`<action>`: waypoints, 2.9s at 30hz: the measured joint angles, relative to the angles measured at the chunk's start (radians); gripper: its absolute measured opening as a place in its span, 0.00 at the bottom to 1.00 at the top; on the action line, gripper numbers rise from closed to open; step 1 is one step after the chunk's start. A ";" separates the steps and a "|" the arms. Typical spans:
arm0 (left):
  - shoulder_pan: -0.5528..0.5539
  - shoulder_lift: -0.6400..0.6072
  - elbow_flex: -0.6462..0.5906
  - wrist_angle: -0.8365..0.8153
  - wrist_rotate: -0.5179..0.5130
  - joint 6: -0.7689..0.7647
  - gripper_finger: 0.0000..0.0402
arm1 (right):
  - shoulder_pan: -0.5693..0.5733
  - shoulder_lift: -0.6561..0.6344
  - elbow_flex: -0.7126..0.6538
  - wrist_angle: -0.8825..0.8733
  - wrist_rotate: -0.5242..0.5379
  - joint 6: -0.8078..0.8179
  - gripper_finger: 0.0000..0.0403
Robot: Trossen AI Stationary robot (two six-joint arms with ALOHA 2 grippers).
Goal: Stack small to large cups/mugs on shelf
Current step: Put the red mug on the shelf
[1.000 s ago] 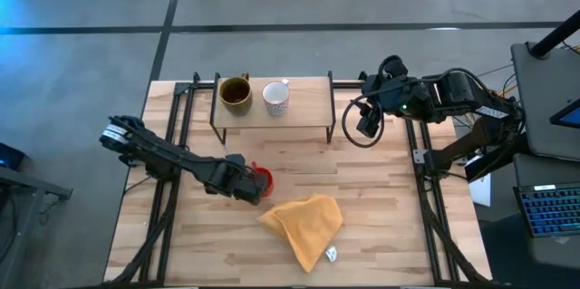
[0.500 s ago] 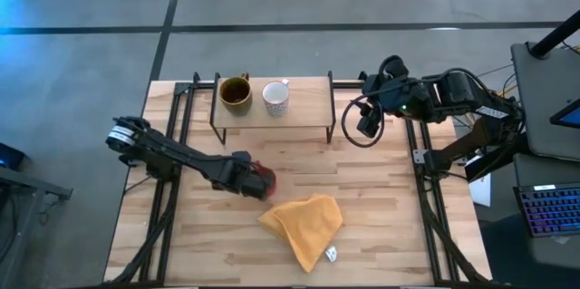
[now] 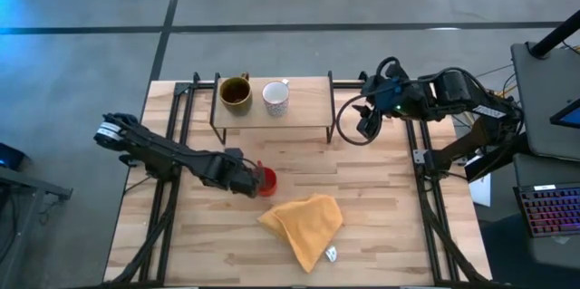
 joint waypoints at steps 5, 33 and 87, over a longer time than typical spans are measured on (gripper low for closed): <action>-0.009 0.029 0.002 0.011 -0.006 0.002 0.27 | 0.000 0.000 0.000 0.002 0.002 0.005 0.48; 0.123 0.134 -0.023 0.342 -0.006 0.311 0.27 | 0.000 0.000 -0.002 -0.113 -0.017 0.152 0.48; -0.261 -0.641 -0.372 0.018 -0.242 0.289 0.27 | 0.140 0.654 -0.161 0.186 -0.300 1.042 0.53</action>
